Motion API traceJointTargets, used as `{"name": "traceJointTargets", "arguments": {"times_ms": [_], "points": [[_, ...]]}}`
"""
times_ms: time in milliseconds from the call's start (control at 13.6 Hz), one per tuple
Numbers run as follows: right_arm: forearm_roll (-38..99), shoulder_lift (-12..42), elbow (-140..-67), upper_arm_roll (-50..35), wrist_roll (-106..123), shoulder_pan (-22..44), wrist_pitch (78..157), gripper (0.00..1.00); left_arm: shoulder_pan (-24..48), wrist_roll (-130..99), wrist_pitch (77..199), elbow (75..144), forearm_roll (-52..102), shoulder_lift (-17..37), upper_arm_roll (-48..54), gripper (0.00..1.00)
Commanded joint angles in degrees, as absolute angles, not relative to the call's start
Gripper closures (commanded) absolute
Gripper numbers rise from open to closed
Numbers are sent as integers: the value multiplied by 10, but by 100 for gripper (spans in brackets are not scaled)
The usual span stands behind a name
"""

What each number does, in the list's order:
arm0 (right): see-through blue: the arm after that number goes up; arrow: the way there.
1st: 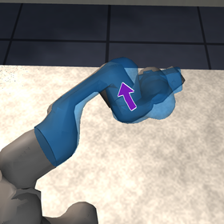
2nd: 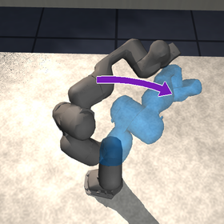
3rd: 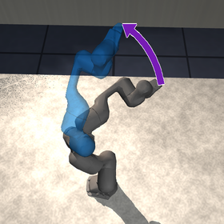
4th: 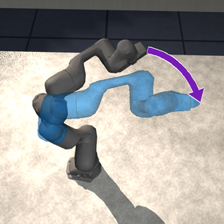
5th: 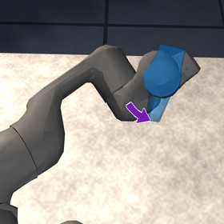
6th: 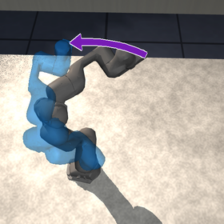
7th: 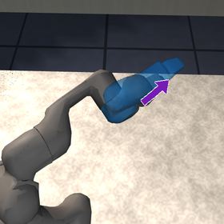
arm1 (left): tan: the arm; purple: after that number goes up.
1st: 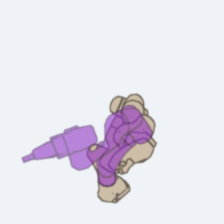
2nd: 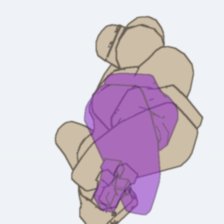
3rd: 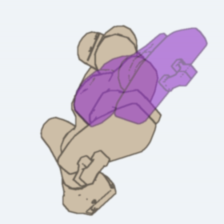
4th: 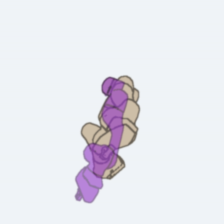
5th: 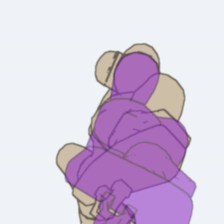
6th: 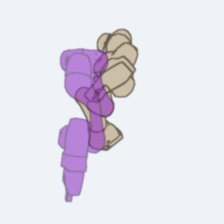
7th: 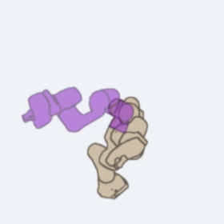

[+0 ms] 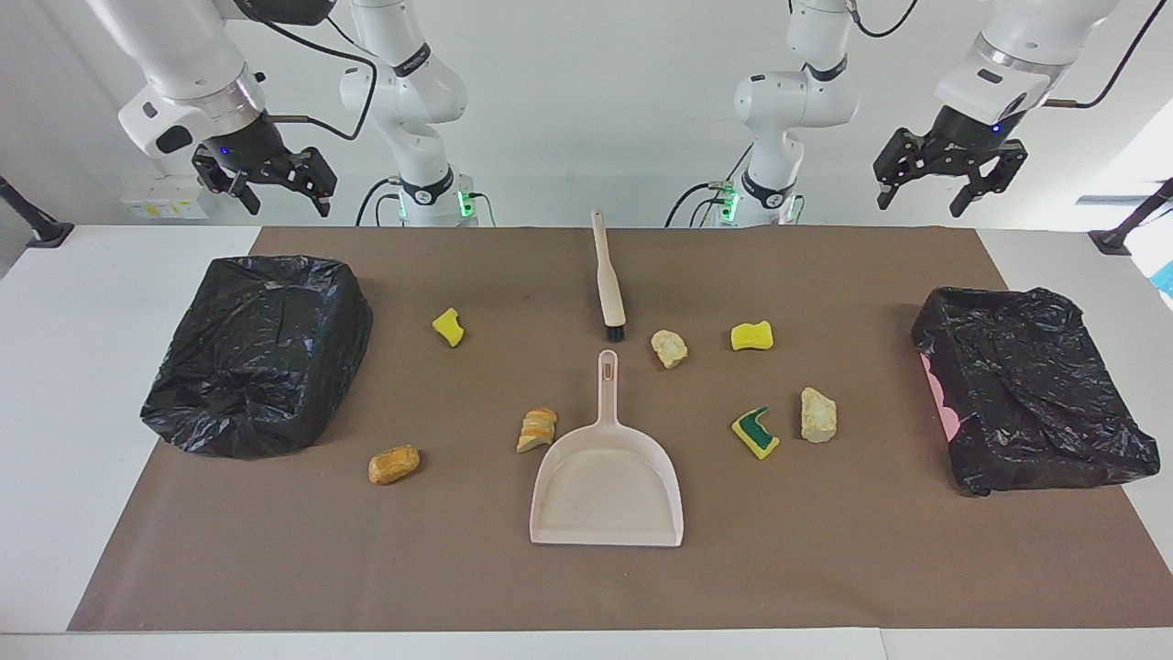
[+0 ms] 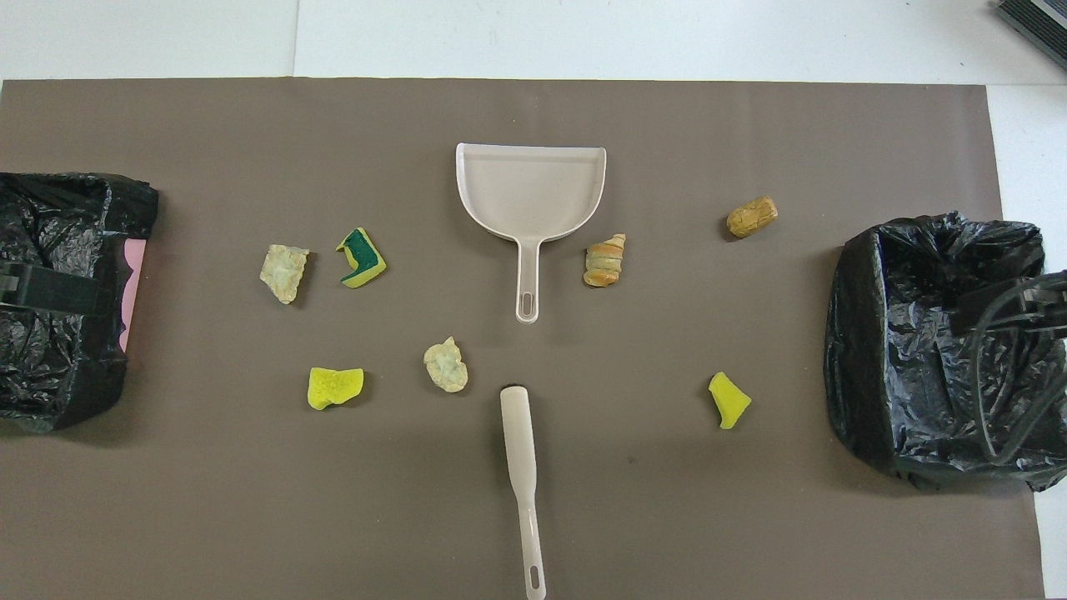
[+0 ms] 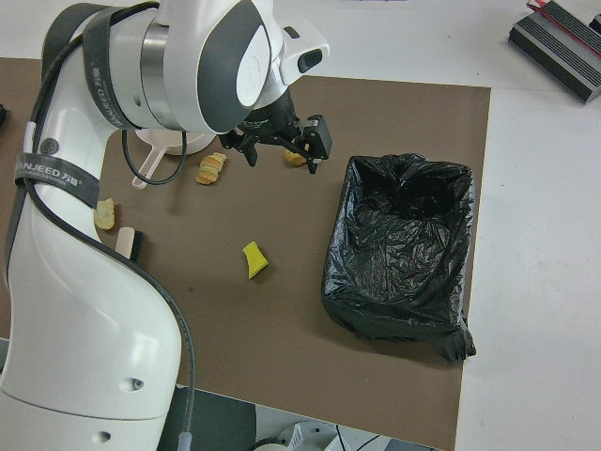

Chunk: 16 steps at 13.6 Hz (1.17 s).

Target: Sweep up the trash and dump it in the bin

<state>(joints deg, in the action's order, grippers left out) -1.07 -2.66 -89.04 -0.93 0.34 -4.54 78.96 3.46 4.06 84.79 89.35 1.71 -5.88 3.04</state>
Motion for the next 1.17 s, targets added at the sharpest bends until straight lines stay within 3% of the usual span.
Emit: {"name": "traceJointTargets", "arguments": {"times_ms": [0,513,1100], "points": [[-10,-26,-882,-17,-5,-47,788,0,38,6,880,978,18,-115,50,0],[-10,98,-769,-29,-25,11,805,0,39,-105,947,1172,68,-208,175,0],[25,181,-775,-35,-129,61,928,0,41,-335,1127,1322,147,-216,404,0]]}}
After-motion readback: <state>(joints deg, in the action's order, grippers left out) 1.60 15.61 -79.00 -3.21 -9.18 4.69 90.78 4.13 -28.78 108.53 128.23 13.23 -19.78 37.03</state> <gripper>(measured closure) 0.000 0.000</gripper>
